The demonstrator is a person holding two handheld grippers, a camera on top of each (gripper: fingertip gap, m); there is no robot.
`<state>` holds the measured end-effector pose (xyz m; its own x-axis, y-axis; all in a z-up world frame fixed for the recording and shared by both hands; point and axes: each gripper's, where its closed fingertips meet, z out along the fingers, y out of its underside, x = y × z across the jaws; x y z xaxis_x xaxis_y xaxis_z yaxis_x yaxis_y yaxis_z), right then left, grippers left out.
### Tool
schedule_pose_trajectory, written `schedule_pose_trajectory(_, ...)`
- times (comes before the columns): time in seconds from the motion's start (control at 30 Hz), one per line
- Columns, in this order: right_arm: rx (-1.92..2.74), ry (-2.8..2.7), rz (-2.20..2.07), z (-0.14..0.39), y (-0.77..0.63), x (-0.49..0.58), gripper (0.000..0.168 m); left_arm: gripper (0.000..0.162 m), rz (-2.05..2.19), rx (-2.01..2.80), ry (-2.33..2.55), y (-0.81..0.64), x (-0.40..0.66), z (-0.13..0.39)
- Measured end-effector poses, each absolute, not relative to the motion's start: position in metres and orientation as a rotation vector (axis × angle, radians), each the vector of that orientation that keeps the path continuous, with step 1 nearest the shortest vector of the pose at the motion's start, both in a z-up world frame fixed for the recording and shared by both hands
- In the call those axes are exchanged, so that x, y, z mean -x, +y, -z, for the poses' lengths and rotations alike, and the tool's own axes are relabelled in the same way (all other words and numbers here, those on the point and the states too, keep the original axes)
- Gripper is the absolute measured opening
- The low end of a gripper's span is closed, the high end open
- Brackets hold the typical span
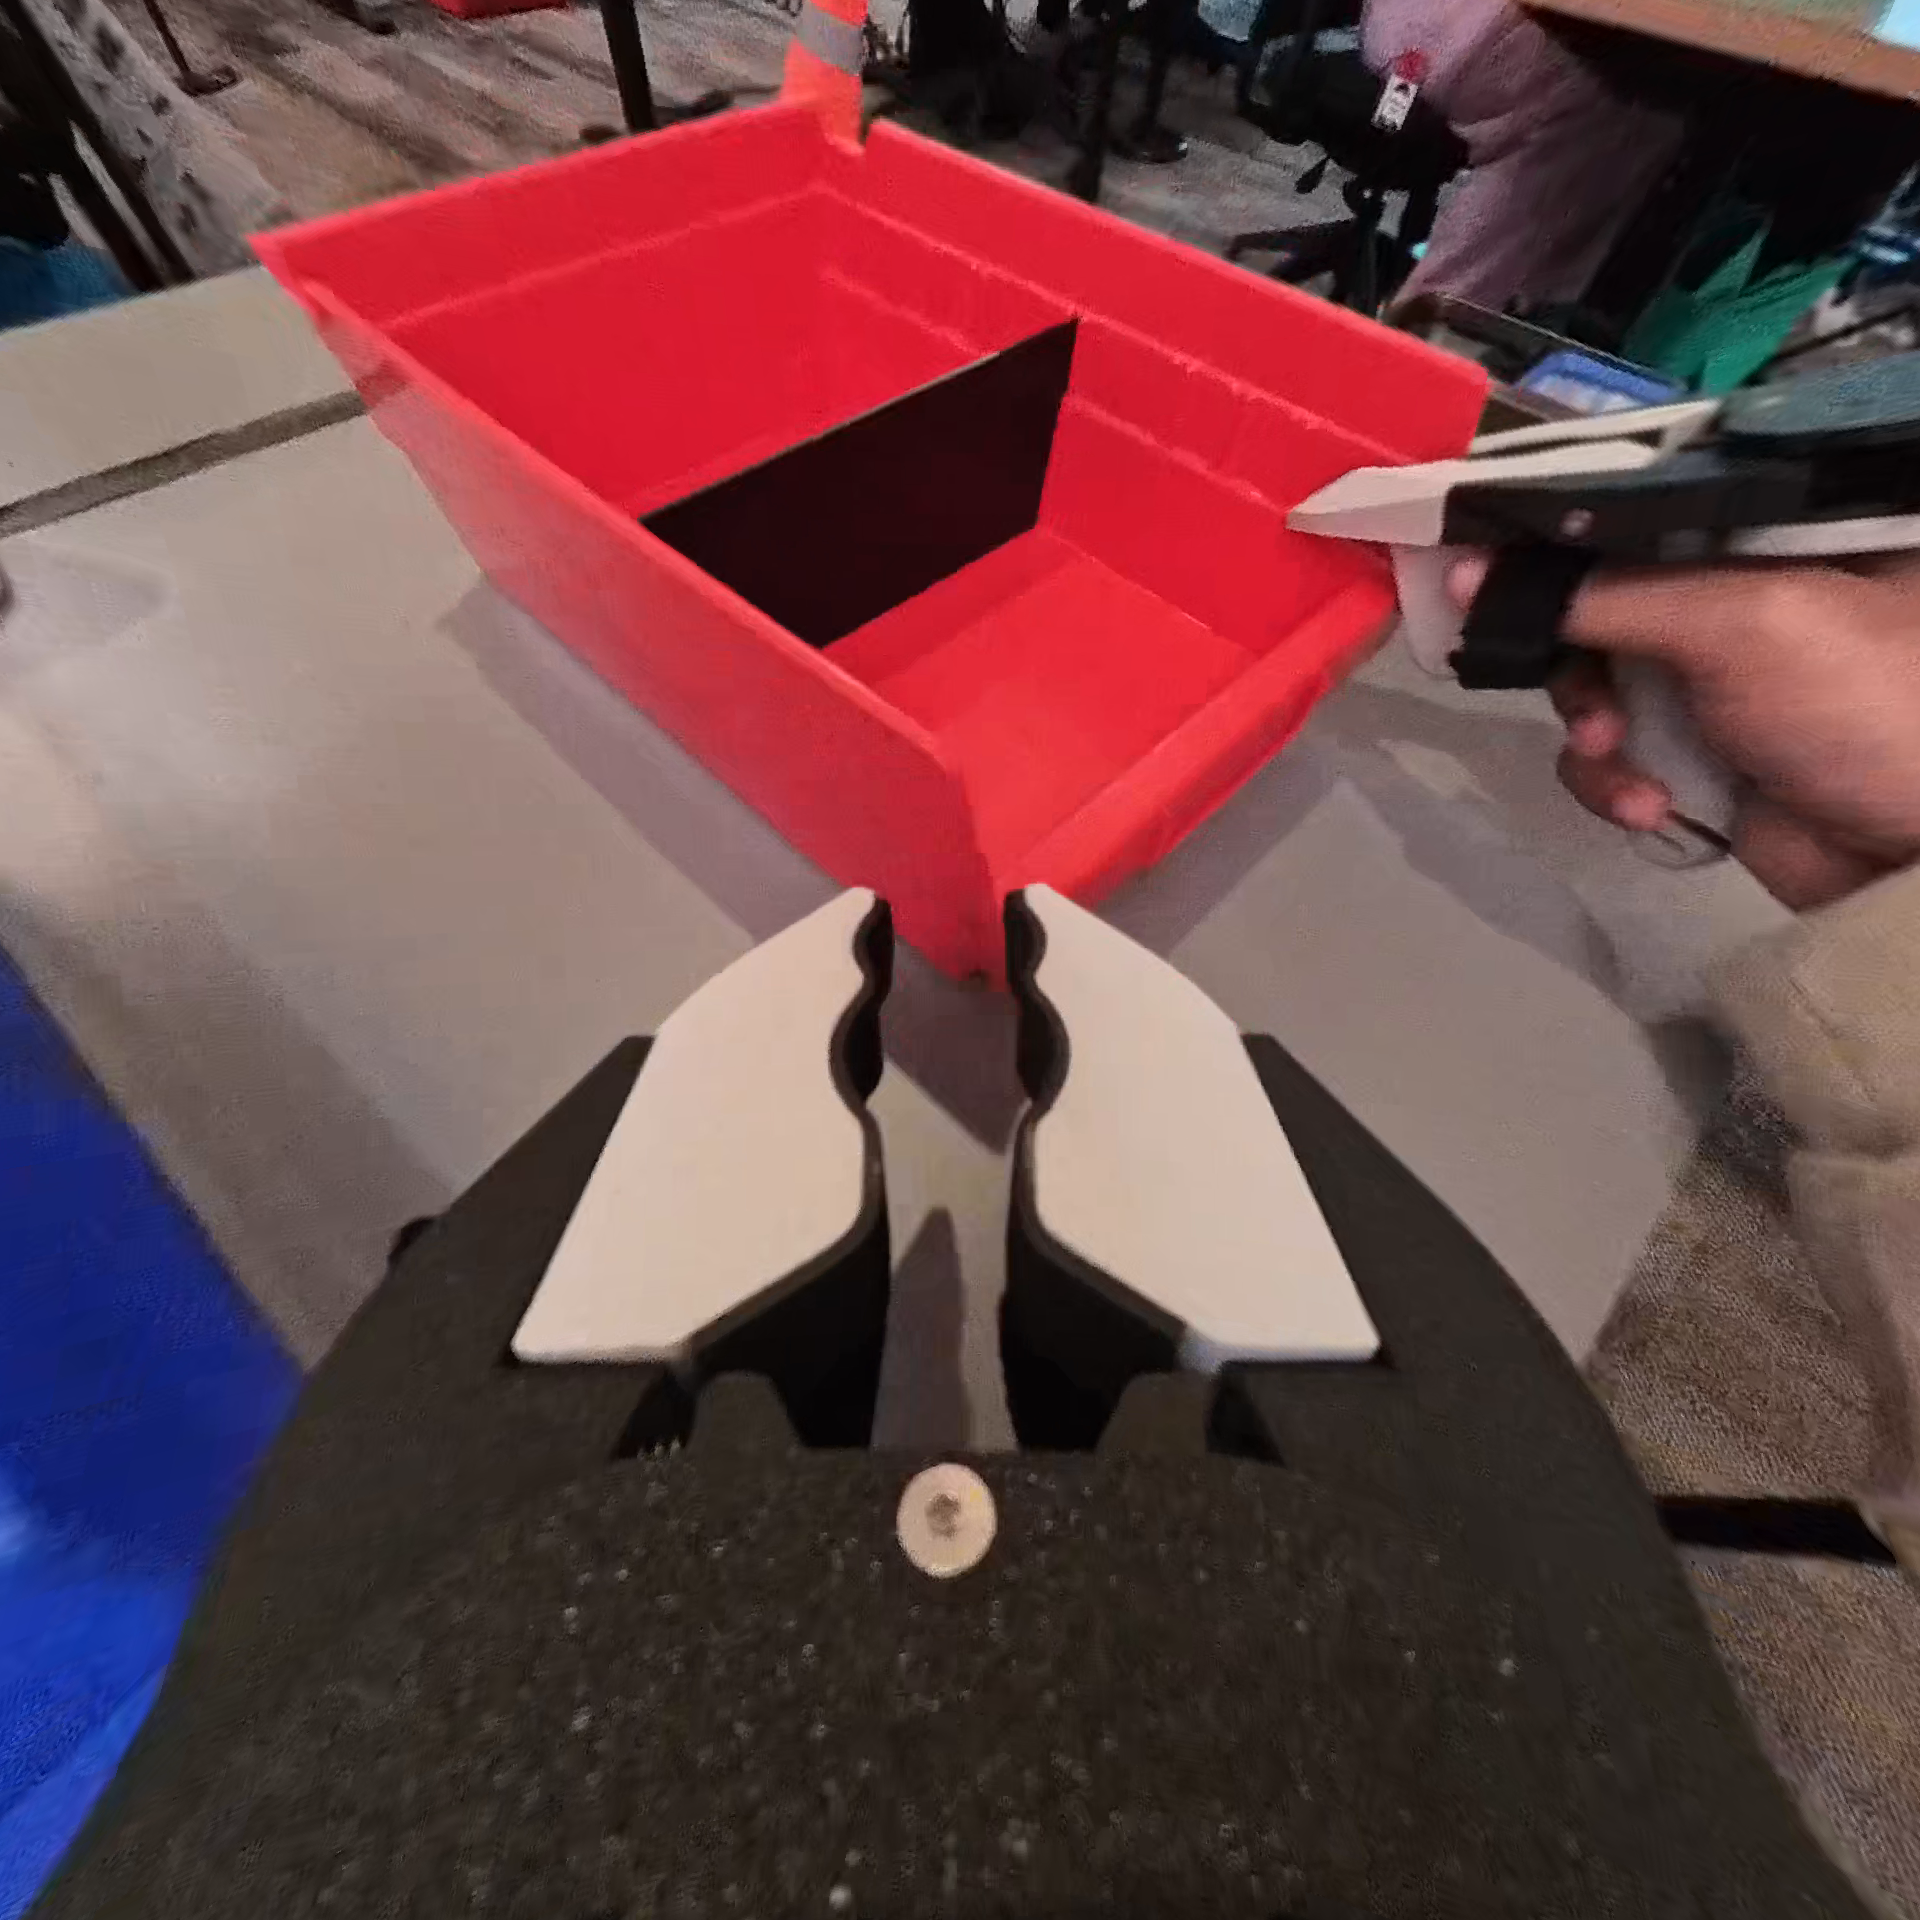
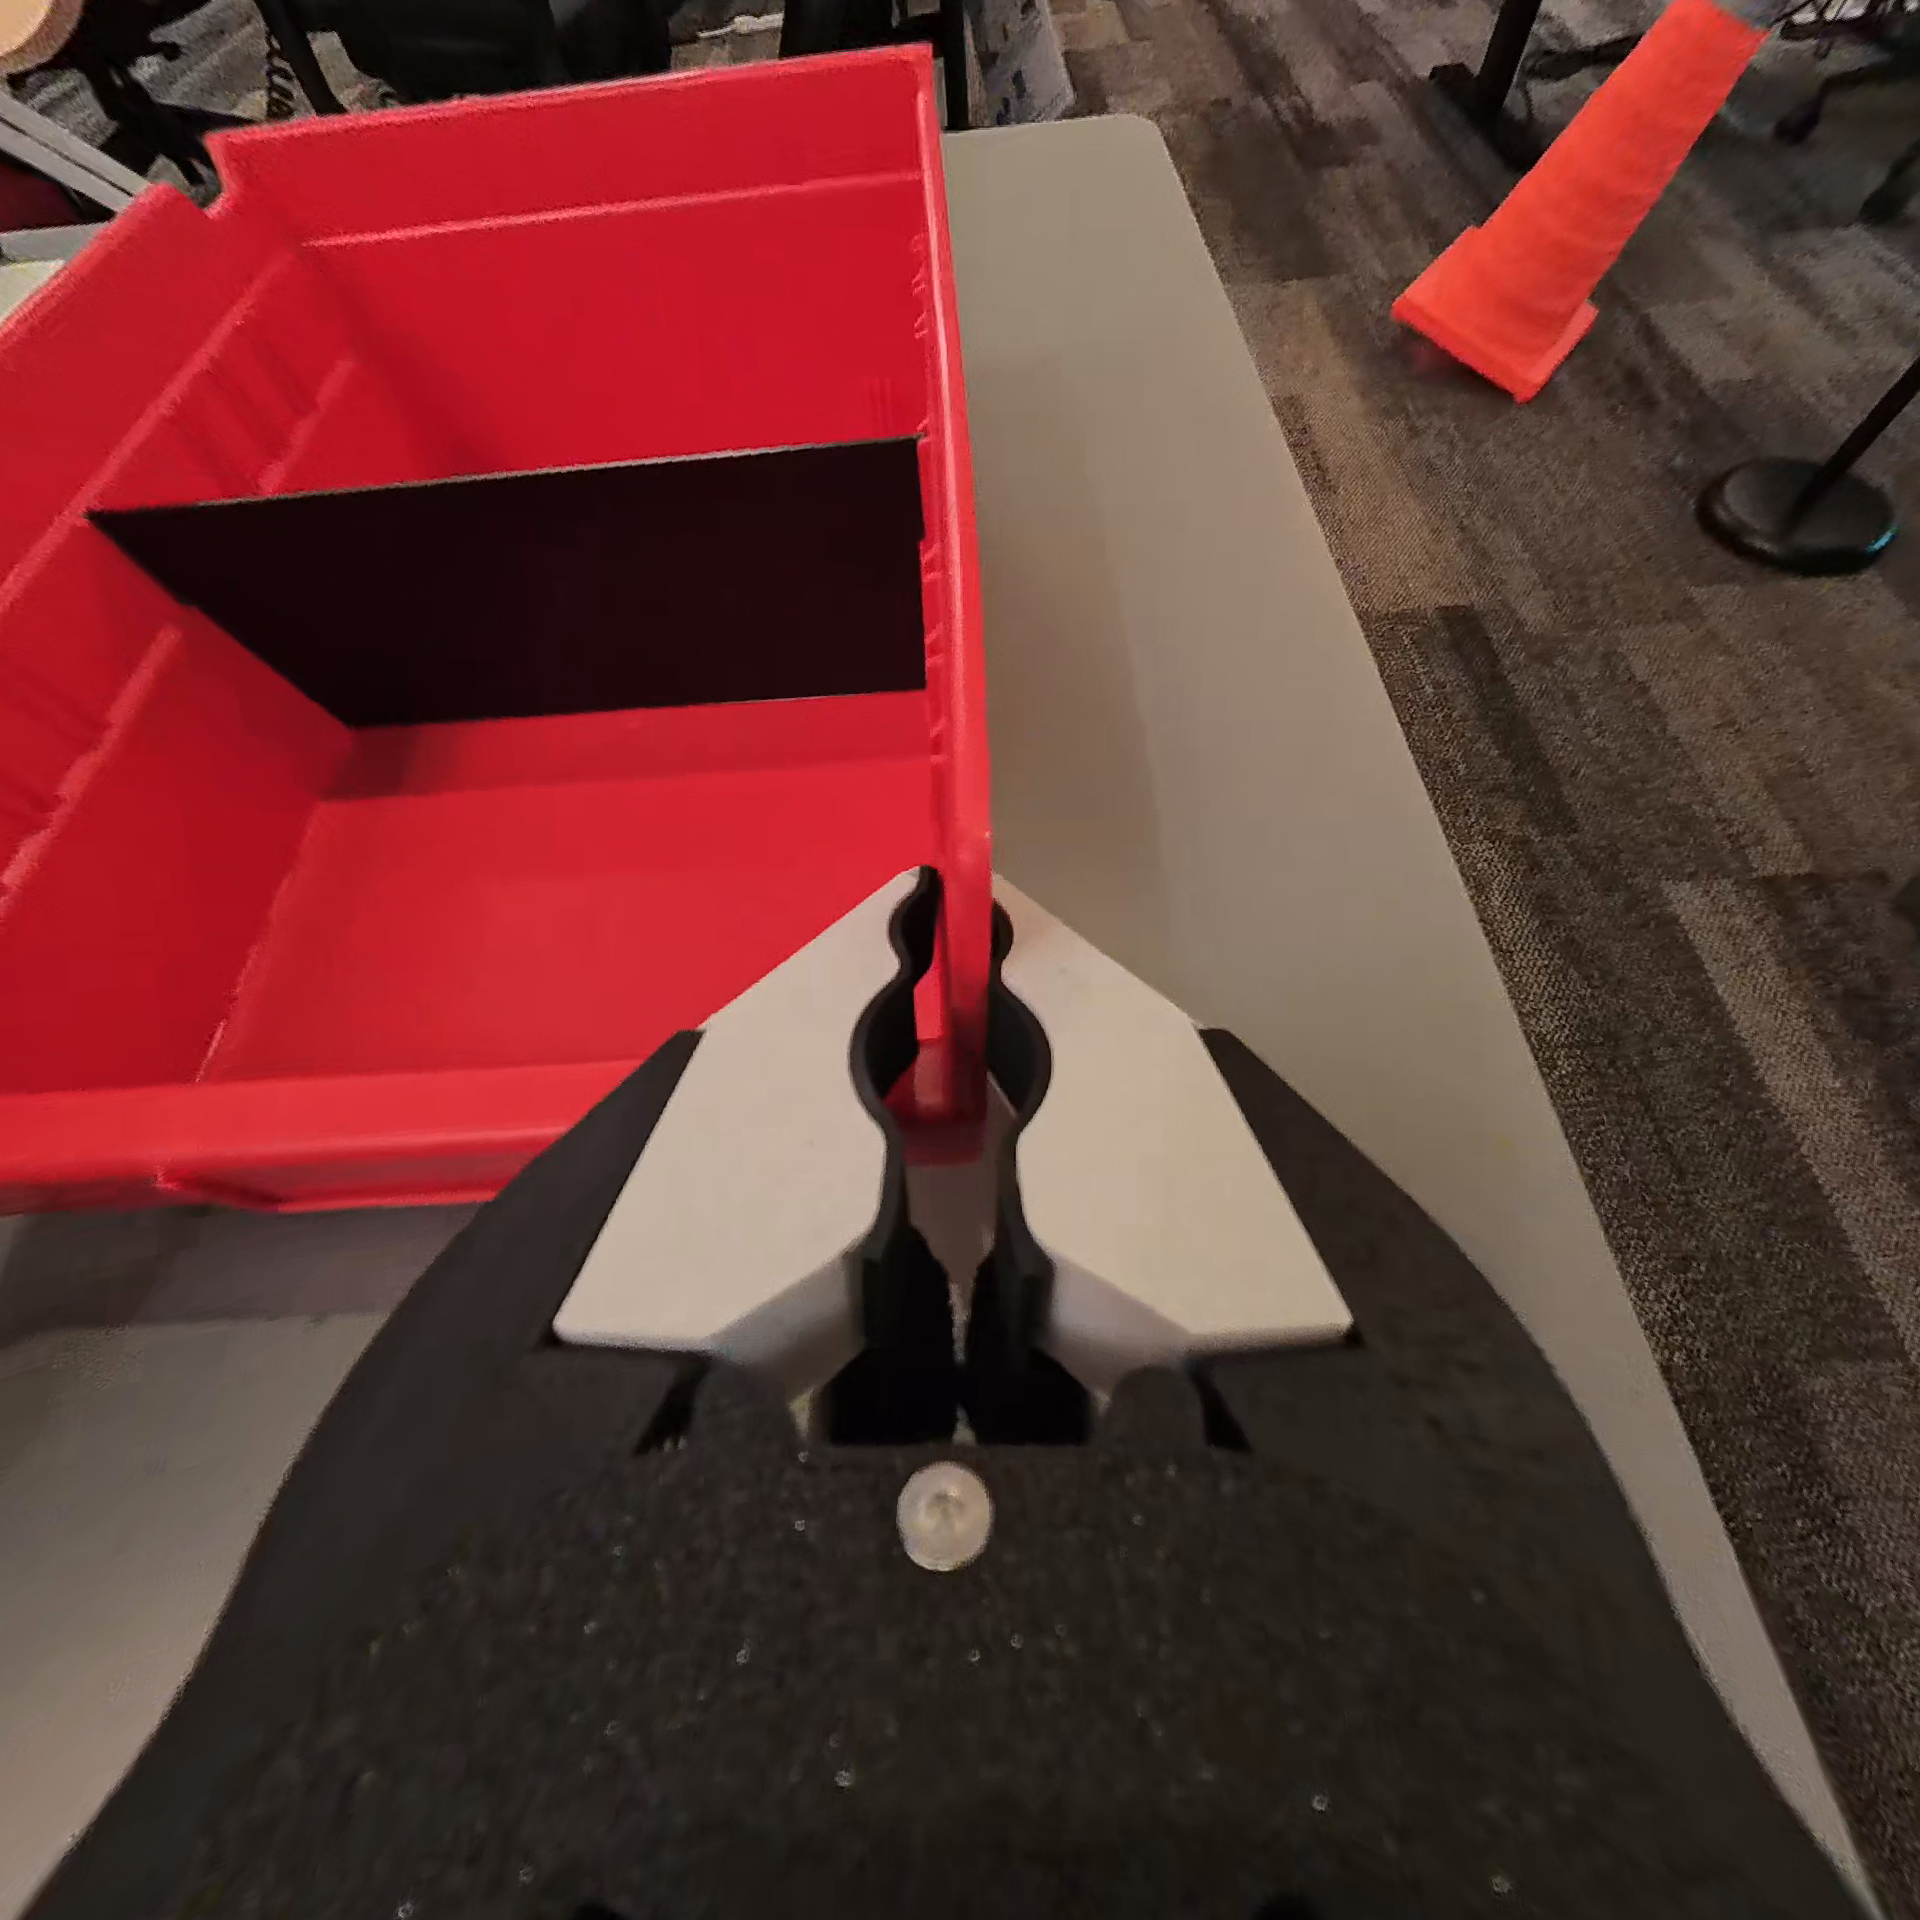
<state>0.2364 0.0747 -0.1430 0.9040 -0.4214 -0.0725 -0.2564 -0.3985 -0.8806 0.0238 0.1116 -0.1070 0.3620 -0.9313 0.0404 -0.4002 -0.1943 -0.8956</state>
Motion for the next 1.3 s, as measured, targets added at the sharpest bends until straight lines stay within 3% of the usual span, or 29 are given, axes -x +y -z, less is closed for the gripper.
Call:
schedule_pose_trajectory(0.13, 2.003, 0.529, 0.254, 0.127, 0.066, -0.240, 0.011, 0.023, 0.806, 1.700, 1.117, 0.124, 0.074, 0.064)
schedule_pose_trajectory(0.27, 1.771, 0.506, 0.313, 0.038, 0.070, -0.211, 0.027, 0.025, 0.527, 1.652, 0.903, 0.202, 0.200, 0.046)
schedule_pose_trajectory(0.37, 1.716, 0.272, 0.208, -0.005, 0.113, -0.122, 0.032, 0.043, 0.316, 1.726, 0.724, 0.254, 0.271, 0.069)
schedule_pose_trajectory(0.43, 1.690, 0.130, 0.003, -0.008, 0.147, -0.037, 0.045, 0.054, 0.295, 1.793, 0.668, 0.267, 0.287, 0.092)
schedule_pose_trajectory(0.57, 1.794, 0.004, -0.368, 0.052, 0.186, 0.092, 0.055, 0.049, 0.466, 1.869, 0.670, 0.265, 0.274, 0.116)
schedule_pose_trajectory(0.67, 1.931, 0.038, -0.267, 0.111, 0.200, 0.115, 0.045, 0.025, 0.449, 1.913, 0.678, 0.272, 0.271, 0.122)
schedule_pose_trajectory(0.77, 2.001, 0.112, 0.129, 0.138, 0.208, 0.093, 0.004, 0.014, 0.500, 1.963, 0.658, 0.273, 0.269, 0.127)
schedule_pose_trajectory(1.0, 1.941, 0.187, 0.279, 0.123, 0.230, 0.143, 0.001, 0.005, 0.397, 1.967, 0.657, 0.309, 0.319, 0.116)
schedule_pose_trajectory(1.3, 1.898, 0.070, 0.225, 0.122, 0.318, 0.301, 0.004, 0.004, 0.314, 1.903, 0.527, 0.390, 0.479, 0.094)
